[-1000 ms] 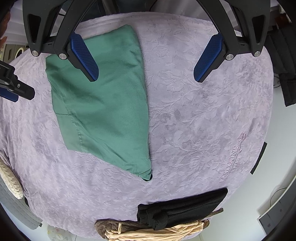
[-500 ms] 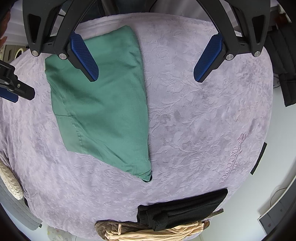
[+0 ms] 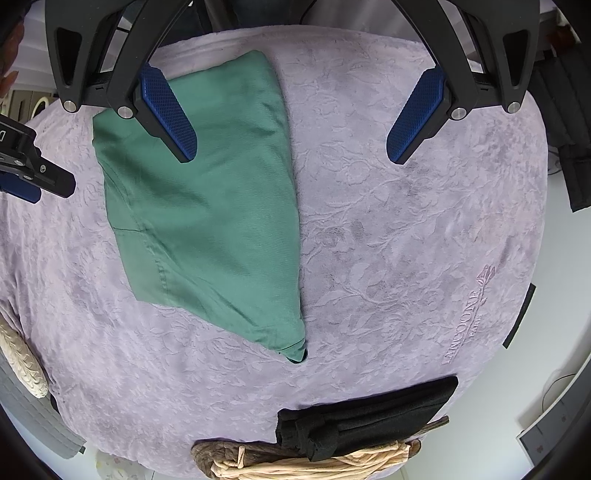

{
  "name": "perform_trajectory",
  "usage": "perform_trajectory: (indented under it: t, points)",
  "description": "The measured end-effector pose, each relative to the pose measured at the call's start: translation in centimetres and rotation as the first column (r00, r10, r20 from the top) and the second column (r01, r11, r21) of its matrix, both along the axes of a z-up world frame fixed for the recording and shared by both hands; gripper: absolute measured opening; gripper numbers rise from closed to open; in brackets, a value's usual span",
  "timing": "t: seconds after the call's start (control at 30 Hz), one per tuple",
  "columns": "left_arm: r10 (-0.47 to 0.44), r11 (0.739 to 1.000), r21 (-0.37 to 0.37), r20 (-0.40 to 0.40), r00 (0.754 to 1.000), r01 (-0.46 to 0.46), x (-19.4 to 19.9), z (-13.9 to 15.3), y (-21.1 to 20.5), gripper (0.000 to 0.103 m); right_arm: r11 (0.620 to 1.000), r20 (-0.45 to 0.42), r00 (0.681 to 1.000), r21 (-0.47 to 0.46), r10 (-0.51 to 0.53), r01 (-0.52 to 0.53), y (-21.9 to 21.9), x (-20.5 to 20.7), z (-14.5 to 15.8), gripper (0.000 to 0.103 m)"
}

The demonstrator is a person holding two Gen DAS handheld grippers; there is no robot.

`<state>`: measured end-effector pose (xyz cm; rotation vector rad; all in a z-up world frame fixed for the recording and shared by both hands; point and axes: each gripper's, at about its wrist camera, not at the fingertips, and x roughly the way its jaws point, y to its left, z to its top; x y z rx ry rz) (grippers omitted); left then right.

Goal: Fold small clothes

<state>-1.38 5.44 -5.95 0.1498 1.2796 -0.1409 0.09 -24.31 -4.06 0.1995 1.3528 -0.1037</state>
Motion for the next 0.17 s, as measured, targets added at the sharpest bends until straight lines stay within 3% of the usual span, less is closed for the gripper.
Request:
perform_trajectory:
  t: [0.17]
  points:
    - [0.001, 1.000, -0.023, 0.014, 1.000, 0.000, 0.00, 0.04, 0.18, 0.103, 1.000, -0.011, 1.000, 0.000, 0.003, -0.003, -0.29, 0.35, -0.35, 0.086]
